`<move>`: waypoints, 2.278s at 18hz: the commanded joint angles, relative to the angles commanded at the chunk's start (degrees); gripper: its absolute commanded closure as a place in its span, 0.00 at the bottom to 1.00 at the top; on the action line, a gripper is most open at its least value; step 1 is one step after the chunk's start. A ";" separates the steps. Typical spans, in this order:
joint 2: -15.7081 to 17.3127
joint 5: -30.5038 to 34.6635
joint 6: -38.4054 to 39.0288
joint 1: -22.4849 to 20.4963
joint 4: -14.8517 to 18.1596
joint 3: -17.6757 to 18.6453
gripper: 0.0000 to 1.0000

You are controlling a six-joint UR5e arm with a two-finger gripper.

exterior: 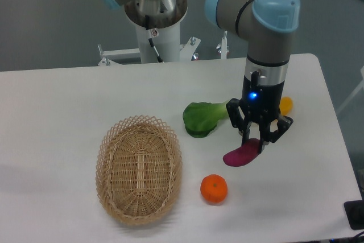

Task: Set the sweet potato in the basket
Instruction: 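Close the gripper on the purple sweet potato and lift it slightly, then carry the held sweet potato over the wicker basket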

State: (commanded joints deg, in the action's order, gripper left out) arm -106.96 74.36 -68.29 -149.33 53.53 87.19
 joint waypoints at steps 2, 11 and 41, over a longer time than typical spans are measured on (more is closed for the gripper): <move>0.09 0.09 -0.09 -0.09 0.00 0.52 0.76; 0.09 0.09 0.00 -0.09 0.00 0.44 0.76; 7.82 13.09 13.18 16.16 -0.79 15.37 0.76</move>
State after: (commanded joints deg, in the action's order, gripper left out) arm -99.14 87.44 -55.11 -133.16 52.73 102.56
